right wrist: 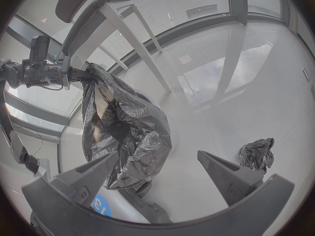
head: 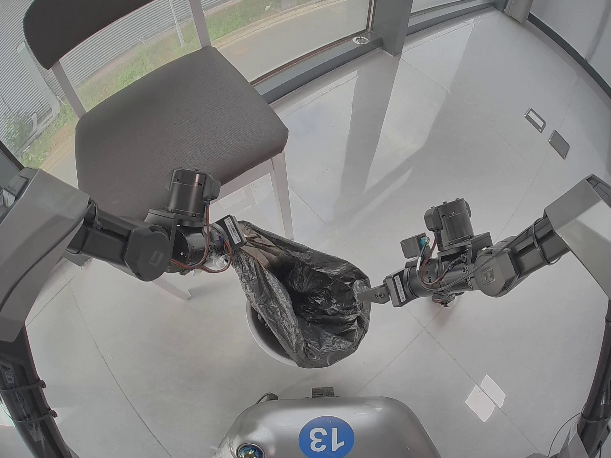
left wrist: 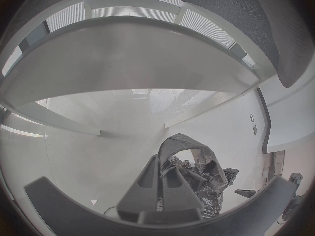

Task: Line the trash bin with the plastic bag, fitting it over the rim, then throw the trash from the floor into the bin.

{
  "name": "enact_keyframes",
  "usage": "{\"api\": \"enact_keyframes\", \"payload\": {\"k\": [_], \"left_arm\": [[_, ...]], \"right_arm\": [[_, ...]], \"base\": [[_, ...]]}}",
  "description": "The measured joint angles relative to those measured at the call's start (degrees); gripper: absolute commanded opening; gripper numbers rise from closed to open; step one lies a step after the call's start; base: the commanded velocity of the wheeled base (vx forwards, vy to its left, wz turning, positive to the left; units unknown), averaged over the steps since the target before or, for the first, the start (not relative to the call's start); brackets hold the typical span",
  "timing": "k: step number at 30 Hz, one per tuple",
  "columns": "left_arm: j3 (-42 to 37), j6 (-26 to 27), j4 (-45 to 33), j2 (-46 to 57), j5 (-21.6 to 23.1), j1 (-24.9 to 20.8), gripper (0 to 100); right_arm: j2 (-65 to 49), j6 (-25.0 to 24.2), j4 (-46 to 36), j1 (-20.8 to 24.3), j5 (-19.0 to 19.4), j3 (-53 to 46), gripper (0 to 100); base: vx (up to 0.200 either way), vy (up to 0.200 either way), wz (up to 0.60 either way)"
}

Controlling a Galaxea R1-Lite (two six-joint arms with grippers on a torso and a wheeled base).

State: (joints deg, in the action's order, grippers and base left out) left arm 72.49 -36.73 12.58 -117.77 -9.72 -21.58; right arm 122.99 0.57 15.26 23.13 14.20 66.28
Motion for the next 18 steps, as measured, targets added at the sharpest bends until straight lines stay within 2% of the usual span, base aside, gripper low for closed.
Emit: {"api": "enact_keyframes", "payload": {"k": [8, 18], "left_arm": [[-1.0, 0.0, 0.3, -0.2, -0.1, -0.7, 0], [1.5, 0.4, -0.1, -1.2, -0.3, 0.9, 0]], "right_arm": [[-0.5, 0.0, 0.1, 0.5, 0.0, -0.3, 100], [-1.2, 0.0, 0.1, 0.5, 0.0, -1.1, 100]], "base": [[0.0, 0.0, 0.0], [0.0, 0.0, 0.0]]}}
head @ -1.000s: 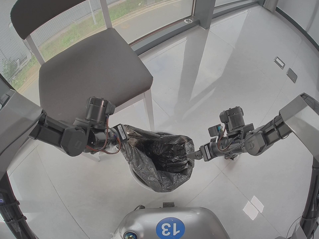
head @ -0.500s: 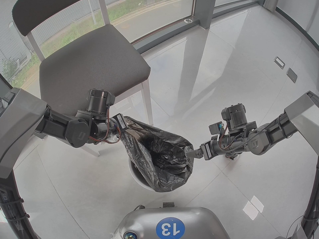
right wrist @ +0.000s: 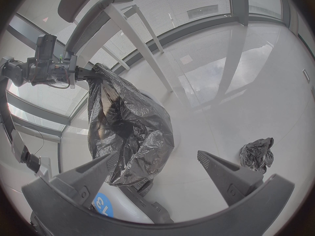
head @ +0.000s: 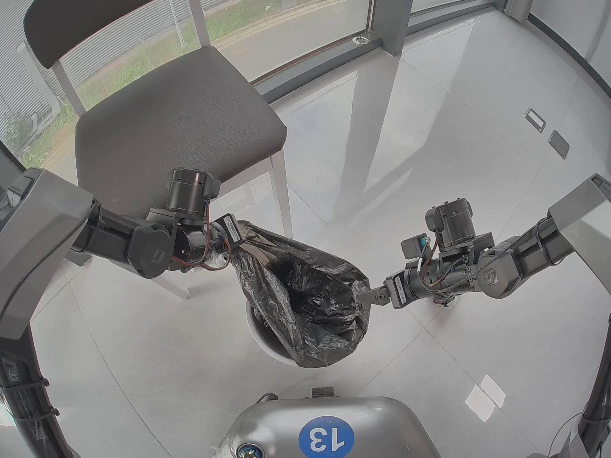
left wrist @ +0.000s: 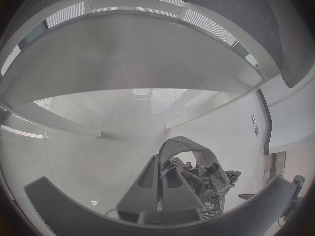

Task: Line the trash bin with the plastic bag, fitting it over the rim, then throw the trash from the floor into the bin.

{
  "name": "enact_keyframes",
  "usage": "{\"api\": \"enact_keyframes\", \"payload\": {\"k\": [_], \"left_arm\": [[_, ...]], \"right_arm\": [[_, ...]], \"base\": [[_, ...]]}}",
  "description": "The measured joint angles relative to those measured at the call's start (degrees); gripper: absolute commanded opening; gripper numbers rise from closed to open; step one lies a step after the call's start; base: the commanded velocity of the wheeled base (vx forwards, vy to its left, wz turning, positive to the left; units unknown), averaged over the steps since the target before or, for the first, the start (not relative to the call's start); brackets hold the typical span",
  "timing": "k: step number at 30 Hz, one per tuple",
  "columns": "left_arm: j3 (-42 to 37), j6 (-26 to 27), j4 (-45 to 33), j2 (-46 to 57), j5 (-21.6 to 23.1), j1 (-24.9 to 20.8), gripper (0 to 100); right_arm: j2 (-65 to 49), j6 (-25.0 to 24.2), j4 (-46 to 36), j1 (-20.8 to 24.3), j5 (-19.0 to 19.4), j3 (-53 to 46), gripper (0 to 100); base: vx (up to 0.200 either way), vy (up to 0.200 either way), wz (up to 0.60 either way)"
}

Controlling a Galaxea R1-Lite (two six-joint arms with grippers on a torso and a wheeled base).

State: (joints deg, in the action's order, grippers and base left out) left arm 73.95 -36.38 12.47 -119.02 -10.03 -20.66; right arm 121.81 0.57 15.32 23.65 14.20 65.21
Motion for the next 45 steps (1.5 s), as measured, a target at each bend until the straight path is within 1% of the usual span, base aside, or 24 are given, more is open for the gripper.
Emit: {"api": "enact_keyframes", "payload": {"k": [10, 22, 28, 32, 41, 42, 45], "left_arm": [[0.8, 0.1, 0.6, -1.7, -0.5, -0.9, 0], [6.6, -0.6, 0.5, -3.2, -0.8, -1.2, 0], [10.0, -2.9, 0.7, -4.8, -1.4, -3.7, 0], [10.7, -3.2, 0.6, -5.9, -1.9, -5.0, 0], [10.9, -3.1, 0.5, -6.9, -2.1, -5.1, 0], [10.9, -3.1, 0.5, -6.9, -2.1, -5.0, 100], [10.8, -3.1, 0.4, -7.0, -2.2, -4.8, 100]], "right_arm": [[-0.5, 0.0, 0.0, 0.4, 0.0, -1.0, 100], [-1.8, 0.1, 0.2, 0.4, 0.1, -2.6, 100], [-2.5, 0.1, 0.3, 0.4, 0.1, -3.9, 100], [-3.2, 0.2, 0.3, 0.3, 0.1, -4.7, 100], [-4.1, 0.2, 0.4, 0.1, 0.1, -5.9, 100], [-4.1, 0.2, 0.4, 0.1, 0.1, -6.0, 100], [-4.2, 0.2, 0.5, 0.1, 0.1, -6.1, 100]], "base": [[0.0, 0.0, 0.0], [0.0, 0.0, 0.0], [0.0, 0.0, 0.0], [0.0, 0.0, 0.0], [0.0, 0.0, 0.0], [0.0, 0.0, 0.0], [0.0, 0.0, 0.0]]}}
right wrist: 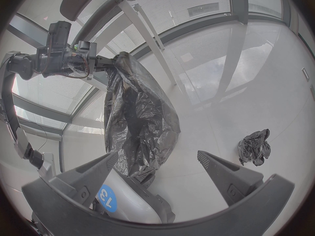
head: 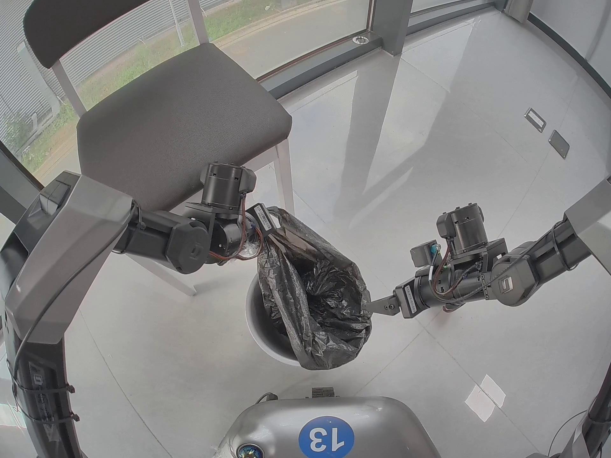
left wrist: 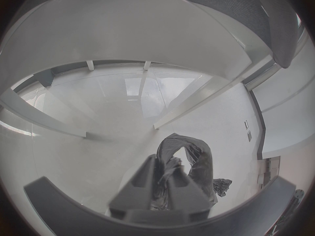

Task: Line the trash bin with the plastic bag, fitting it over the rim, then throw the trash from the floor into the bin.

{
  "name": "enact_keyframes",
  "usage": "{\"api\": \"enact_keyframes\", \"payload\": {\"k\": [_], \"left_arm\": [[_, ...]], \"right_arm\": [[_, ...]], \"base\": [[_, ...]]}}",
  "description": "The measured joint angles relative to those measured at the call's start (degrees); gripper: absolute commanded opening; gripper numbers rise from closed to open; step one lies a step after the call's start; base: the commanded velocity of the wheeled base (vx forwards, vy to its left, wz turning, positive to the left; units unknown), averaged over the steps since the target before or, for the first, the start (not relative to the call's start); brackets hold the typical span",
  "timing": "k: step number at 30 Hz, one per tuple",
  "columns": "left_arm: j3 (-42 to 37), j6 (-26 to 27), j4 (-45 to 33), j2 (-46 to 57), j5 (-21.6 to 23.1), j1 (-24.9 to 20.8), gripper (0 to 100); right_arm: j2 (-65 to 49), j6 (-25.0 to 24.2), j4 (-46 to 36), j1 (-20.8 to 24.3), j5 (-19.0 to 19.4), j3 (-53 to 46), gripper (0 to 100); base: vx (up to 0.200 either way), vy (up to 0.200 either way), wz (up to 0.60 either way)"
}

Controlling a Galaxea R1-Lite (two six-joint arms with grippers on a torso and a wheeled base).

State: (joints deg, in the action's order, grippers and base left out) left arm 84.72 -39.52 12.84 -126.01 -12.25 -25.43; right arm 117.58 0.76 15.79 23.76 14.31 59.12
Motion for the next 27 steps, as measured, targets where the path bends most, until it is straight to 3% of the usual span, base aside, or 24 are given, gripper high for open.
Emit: {"api": "enact_keyframes", "payload": {"k": [14, 20, 27], "left_arm": [[-6.2, 2.7, -0.7, 2.1, -1.1, 2.8, 100], [-12.9, 5.4, -1.4, 6.8, -1.0, 0.3, 100], [-14.6, 12.0, -7.0, 11.9, -2.4, -2.2, 100]], "right_arm": [[-1.1, 0.0, -0.1, 0.1, 0.0, -0.7, 100], [-2.4, 0.7, -0.3, 0.3, 0.0, -1.5, 100], [-4.1, 1.2, -0.2, 1.1, 0.0, -3.9, 100]], "base": [[0.0, 0.0, 0.0], [0.0, 0.0, 0.0], [0.0, 0.0, 0.0]]}}
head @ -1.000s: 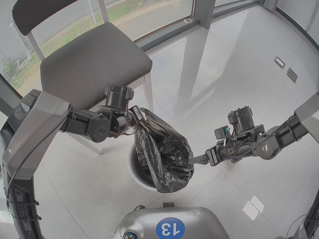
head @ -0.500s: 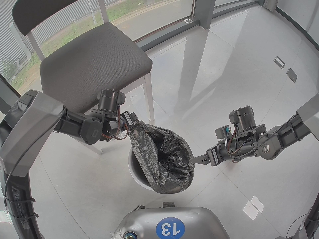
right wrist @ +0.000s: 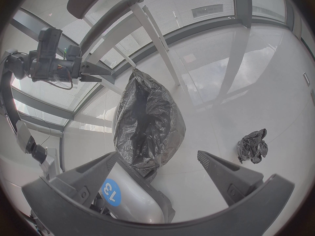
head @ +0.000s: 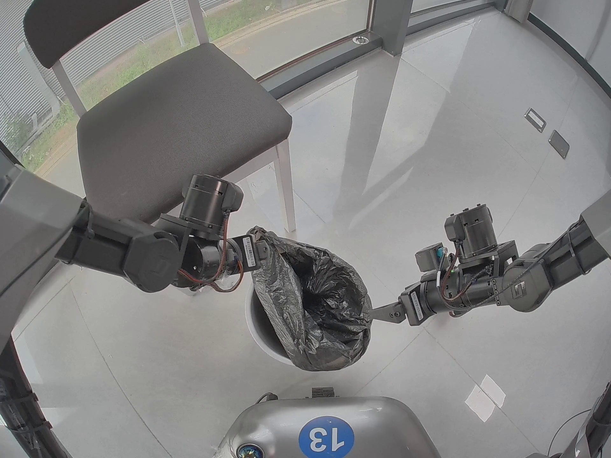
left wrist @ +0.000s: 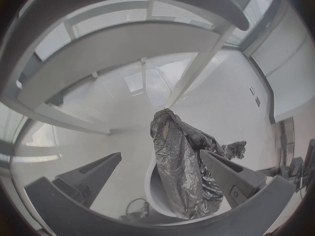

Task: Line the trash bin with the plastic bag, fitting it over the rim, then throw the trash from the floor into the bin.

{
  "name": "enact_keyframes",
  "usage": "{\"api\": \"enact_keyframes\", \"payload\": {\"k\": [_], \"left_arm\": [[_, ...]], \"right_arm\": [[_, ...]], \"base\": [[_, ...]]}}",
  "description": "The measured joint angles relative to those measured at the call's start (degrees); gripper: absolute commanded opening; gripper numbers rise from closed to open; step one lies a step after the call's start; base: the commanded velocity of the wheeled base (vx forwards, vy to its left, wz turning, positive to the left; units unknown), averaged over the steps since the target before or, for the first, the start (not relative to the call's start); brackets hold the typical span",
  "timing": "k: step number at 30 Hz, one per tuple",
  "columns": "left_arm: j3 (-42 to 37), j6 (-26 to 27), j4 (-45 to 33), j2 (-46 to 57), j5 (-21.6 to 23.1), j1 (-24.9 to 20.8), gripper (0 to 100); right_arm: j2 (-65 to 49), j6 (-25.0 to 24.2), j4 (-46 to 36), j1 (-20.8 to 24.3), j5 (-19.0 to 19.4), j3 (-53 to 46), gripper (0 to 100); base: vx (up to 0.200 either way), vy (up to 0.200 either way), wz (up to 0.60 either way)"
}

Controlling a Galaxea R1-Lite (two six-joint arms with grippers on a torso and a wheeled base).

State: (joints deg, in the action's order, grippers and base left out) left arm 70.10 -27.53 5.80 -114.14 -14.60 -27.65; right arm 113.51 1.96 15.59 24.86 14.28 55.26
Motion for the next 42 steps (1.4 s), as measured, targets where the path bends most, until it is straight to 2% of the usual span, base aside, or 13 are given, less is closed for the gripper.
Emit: {"api": "enact_keyframes", "payload": {"k": [4, 8, 12, 17, 23, 26, 33, 38, 42], "left_arm": [[-0.1, 2.9, -5.3, 2.6, -1.6, -0.7, 100], [-0.2, 2.5, -10.3, 5.9, -2.3, -1.3, 100], [-2.4, 0.4, -9.5, 9.4, -2.0, -1.5, 100], [-7.9, 0.7, -6.6, 12.5, 0.1, -1.6, 100], [-11.7, 0.8, -5.7, 13.7, 2.3, -2.4, 100], [-11.6, 0.4, -5.7, 12.9, 2.6, -2.6, 100], [-5.9, 0.3, -8.6, 8.8, 2.0, -3.4, 100], [1.6, -0.1, -17.4, 5.3, 1.5, -4.4, 100], [7.2, -0.2, -25.6, 2.6, -0.7, -4.8, 100]], "right_arm": [[-0.6, -0.1, 0.2, 0.4, -0.1, -1.0, 100], [-1.4, -0.3, 0.0, 0.6, -0.9, -2.1, 100], [-2.8, -0.4, -1.9, 0.6, -1.2, -2.8, 100], [-4.4, -0.5, -5.6, 0.5, -1.7, -2.8, 100], [-5.5, -4.9, -6.6, 0.7, -6.7, -2.8, 100], [-6.3, -5.8, -6.6, 0.7, -7.5, -2.6, 100], [-9.7, -3.9, -6.6, 0.8, -8.8, -1.7, 100], [-12.6, -2.6, -6.5, 1.6, -9.5, -2.7, 100], [-15.5, -2.5, -6.2, 3.9, -9.7, -5.5, 100]], "base": [[0.0, 0.0, 0.0], [0.0, 0.0, 0.0], [0.0, 0.0, 0.0], [0.0, 0.0, 0.0], [0.0, 0.0, 0.0], [0.0, 0.0, 0.0], [0.0, 0.0, 0.0], [0.0, 0.0, 0.0], [0.0, 0.0, 0.0]]}}
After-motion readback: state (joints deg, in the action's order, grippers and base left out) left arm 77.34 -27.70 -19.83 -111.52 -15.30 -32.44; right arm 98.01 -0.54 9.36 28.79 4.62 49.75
